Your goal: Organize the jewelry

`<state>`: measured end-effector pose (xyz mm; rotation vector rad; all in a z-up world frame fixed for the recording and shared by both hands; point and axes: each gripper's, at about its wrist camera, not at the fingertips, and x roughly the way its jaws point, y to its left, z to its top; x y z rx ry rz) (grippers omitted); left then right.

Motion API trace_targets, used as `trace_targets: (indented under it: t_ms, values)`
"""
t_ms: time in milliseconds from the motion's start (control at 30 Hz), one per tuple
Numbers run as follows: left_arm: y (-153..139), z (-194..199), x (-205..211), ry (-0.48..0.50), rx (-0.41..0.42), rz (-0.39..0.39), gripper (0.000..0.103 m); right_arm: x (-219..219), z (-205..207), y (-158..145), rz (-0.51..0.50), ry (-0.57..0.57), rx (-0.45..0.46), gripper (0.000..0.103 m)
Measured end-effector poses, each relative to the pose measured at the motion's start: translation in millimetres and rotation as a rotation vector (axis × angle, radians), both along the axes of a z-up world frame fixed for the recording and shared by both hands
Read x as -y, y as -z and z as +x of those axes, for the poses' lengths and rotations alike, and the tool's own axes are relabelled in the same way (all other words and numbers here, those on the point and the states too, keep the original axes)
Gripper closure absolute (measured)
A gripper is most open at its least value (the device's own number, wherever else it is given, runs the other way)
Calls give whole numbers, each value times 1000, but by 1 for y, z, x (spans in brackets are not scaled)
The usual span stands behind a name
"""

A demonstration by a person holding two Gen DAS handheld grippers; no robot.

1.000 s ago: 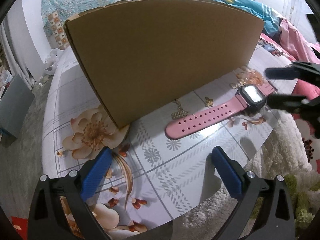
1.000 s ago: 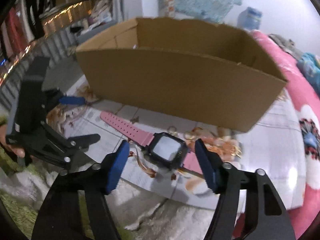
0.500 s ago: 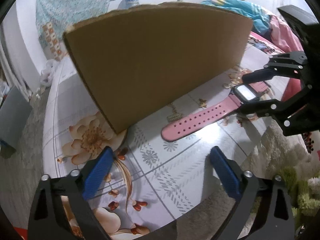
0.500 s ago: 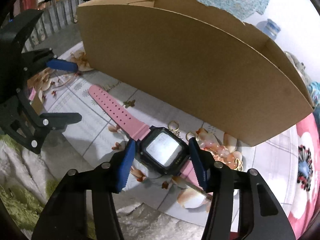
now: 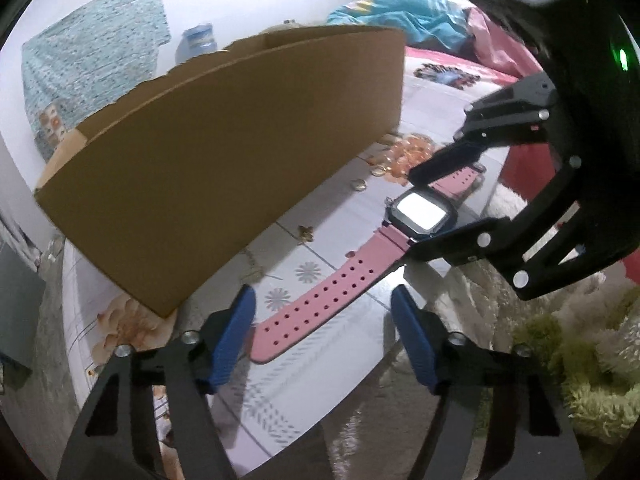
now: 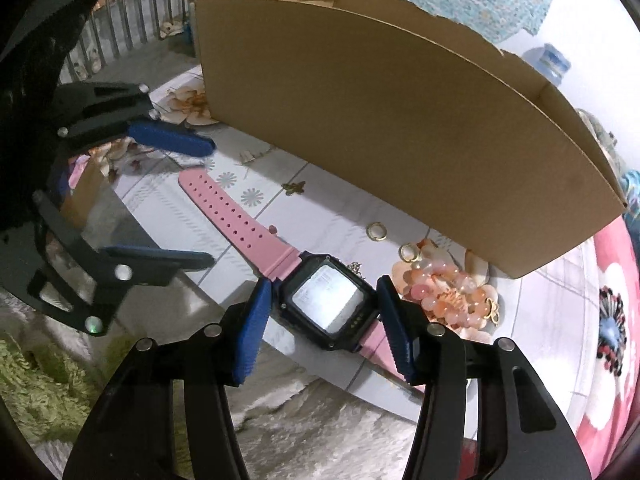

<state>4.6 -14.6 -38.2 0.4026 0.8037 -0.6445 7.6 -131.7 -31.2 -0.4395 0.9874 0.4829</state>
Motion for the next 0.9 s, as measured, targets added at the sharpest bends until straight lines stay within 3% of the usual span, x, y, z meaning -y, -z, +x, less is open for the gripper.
trace_targets:
  t_ms: [167,433,467,533,633,900]
  values:
    - [1,-2,9,32,3,-3,48,9,3,-7,62,22,-44,52]
    - [-5,5,1,6,-28,-86,66,54,25,-36,310,122,-126,53]
    - [-3,7,1,3,-36,-84,70,57,31,-36,313,141,-140,54]
    - [1,9,1,-4,-49,-74,73,61,43,-31,303,171,-181,69]
    - [2,12,-2,-8,-61,-91,75,60,49,-22,278,191,-244,78]
    - [1,15,-5,-11,-81,-94,75,58,41,5,350,242,-339,81]
